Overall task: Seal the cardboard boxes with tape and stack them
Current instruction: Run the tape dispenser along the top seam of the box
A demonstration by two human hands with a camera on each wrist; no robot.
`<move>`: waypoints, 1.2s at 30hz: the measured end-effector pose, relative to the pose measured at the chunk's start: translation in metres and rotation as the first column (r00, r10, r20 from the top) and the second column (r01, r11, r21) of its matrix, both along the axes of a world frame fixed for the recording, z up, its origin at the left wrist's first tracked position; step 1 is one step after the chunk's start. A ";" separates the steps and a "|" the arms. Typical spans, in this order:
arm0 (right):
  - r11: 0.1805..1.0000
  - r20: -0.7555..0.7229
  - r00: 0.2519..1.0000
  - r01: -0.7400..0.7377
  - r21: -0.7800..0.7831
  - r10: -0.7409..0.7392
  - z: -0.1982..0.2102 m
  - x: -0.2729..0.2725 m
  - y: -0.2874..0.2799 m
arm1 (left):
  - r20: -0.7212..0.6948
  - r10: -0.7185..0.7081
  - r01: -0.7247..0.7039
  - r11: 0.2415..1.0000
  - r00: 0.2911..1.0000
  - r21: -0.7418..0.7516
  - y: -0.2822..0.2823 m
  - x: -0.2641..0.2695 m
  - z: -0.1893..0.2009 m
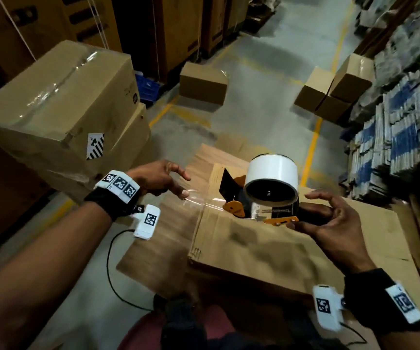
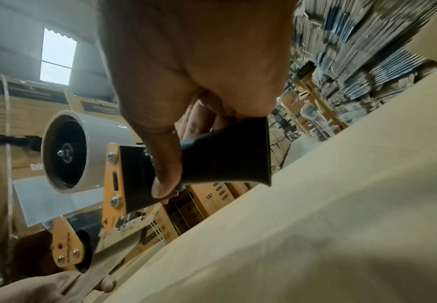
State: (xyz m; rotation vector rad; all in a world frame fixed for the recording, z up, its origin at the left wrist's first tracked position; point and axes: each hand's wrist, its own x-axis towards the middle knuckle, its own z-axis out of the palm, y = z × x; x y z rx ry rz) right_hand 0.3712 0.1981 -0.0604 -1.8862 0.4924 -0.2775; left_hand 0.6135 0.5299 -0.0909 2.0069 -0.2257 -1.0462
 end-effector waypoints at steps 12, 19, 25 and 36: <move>0.980 -0.125 0.992 -0.011 -0.198 -0.014 -0.021 0.010 0.011 | -0.045 -0.084 0.080 0.992 0.995 -0.093 0.001 0.019 -0.063; 0.906 -0.234 0.970 -0.157 -0.393 0.067 -0.024 0.019 0.014 | -0.106 -0.066 0.050 0.988 0.992 -0.146 -0.026 0.001 -0.101; 0.880 -0.305 0.947 -0.231 -0.415 0.104 -0.023 0.023 0.013 | -0.068 -0.006 -0.003 0.991 0.998 -0.131 -0.029 -0.022 -0.125; 0.838 -0.352 0.927 -0.295 -0.459 0.134 -0.023 0.024 0.009 | -0.278 0.531 -0.565 0.514 0.800 -0.645 -0.042 -0.076 -0.096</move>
